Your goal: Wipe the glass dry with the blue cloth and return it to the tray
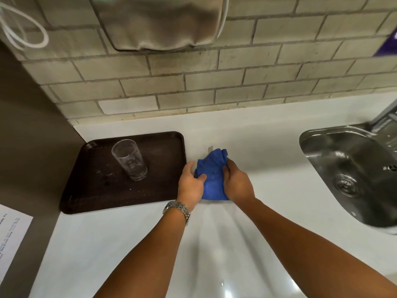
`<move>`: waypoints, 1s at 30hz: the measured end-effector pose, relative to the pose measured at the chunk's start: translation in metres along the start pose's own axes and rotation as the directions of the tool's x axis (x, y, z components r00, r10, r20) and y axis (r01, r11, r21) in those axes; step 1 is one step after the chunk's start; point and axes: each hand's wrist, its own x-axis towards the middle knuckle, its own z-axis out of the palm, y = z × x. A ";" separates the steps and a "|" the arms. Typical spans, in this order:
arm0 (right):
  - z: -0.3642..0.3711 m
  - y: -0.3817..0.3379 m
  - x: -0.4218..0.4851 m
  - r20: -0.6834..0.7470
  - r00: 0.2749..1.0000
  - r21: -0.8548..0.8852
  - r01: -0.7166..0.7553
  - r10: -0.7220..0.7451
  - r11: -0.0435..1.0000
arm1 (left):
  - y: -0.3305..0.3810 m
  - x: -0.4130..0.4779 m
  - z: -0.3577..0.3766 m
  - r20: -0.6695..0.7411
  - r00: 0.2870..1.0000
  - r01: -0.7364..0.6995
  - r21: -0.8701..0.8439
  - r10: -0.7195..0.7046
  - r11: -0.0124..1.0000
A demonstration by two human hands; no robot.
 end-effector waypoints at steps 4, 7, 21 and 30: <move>-0.003 0.017 -0.004 0.022 0.998 -0.178 -0.058 0.063 0.982 | -0.014 -0.007 0.005 -0.006 1.000 0.030 0.144 -0.030 0.989; -0.005 0.026 -0.008 0.000 0.999 -0.550 0.036 -0.043 0.835 | -0.024 -0.012 0.009 -0.029 0.999 0.026 0.262 -0.019 0.965; -0.005 0.056 -0.013 0.457 0.845 -0.710 0.535 -0.278 0.458 | -0.054 -0.019 0.018 0.422 0.901 -0.428 0.835 0.098 0.346; -0.008 0.047 -0.010 0.443 0.843 -0.643 0.535 -0.304 0.548 | -0.050 -0.024 -0.005 0.401 0.896 -0.437 0.732 0.189 0.522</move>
